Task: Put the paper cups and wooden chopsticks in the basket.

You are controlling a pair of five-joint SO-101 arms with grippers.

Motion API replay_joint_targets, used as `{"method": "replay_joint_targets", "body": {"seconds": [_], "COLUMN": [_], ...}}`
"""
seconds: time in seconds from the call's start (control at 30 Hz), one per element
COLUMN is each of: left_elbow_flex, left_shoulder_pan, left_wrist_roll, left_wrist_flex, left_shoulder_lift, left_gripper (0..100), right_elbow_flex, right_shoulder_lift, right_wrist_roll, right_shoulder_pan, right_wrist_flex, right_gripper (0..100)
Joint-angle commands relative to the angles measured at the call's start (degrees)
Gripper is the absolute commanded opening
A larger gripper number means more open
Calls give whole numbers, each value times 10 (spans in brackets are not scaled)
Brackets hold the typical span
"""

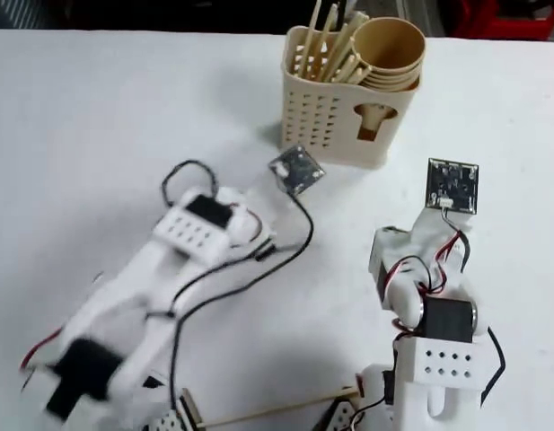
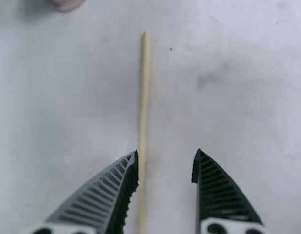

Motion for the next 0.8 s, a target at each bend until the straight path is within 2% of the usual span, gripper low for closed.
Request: {"method": "replay_joint_targets", "body": {"seconds": [0.0, 0.2, 0.47, 0.7, 0.77], "left_elbow_flex": [-122, -246, -413, -520, -537], "left_shoulder_pan": [-7, -44, -48, -30, -22], "left_wrist_roll": [-5, -5, -5, -6, -6], "left_wrist_flex": [-8, 5, 149, 234, 265], "left_shoulder_lift": [137, 278, 406, 487, 502], "left_gripper": [189, 189, 186, 22, 24], "right_elbow_flex": [-4, -4, -4, -4, -4], "right_shoulder_lift": [-7, -7, -7, -7, -7], "right_wrist_roll": [-1, -1, 0, 0, 0], "right_shoulder_pan": [-3, -3, -3, -3, -3], "right_wrist_flex": [-9, -9, -9, -9, -9], "right_gripper": [19, 20, 20, 20, 20]}}
